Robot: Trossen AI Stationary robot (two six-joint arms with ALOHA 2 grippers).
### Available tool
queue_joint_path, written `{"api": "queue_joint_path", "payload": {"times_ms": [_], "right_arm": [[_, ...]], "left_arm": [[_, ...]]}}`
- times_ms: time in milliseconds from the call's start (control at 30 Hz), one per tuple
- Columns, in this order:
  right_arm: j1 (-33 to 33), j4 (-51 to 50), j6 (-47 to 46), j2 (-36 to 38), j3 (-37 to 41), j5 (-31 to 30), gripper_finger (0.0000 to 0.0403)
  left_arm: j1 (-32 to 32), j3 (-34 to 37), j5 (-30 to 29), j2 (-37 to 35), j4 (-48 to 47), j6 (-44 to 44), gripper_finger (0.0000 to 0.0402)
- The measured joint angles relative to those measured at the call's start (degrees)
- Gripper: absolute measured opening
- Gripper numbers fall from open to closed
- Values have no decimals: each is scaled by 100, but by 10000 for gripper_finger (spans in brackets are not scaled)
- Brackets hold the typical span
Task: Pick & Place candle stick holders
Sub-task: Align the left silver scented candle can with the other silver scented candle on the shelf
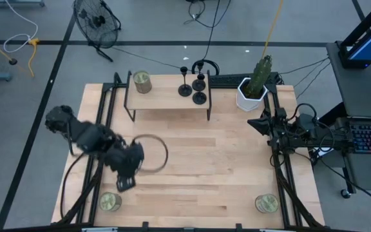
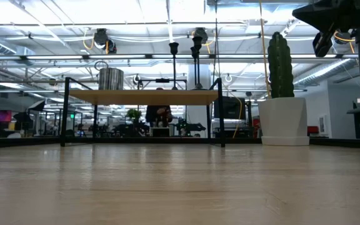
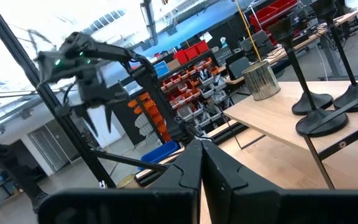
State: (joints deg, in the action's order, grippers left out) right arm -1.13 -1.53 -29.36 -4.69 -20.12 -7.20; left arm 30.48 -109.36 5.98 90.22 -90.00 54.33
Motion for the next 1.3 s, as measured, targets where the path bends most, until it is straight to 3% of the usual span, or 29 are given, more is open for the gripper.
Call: {"api": "queue_joint_path", "payload": {"times_ms": [433,667,967,1167,1300], "right_arm": [[0,1,1,0,-1,0,0],[0,1,1,0,-1,0,0],[0,1,0,0,0,0,0],[0,1,0,0,0,0,0],[0,1,0,0,0,0,0]], "left_arm": [[1591,2,0,848,-1,-705,152],[2207,2,-133,1137,-2,-1694,152],[2621,2,-993,1184,-2,-2644,152],[2664,193,-998,1177,2,-2213,152],[2664,694,-589,1177,0,-2159,152]]}}
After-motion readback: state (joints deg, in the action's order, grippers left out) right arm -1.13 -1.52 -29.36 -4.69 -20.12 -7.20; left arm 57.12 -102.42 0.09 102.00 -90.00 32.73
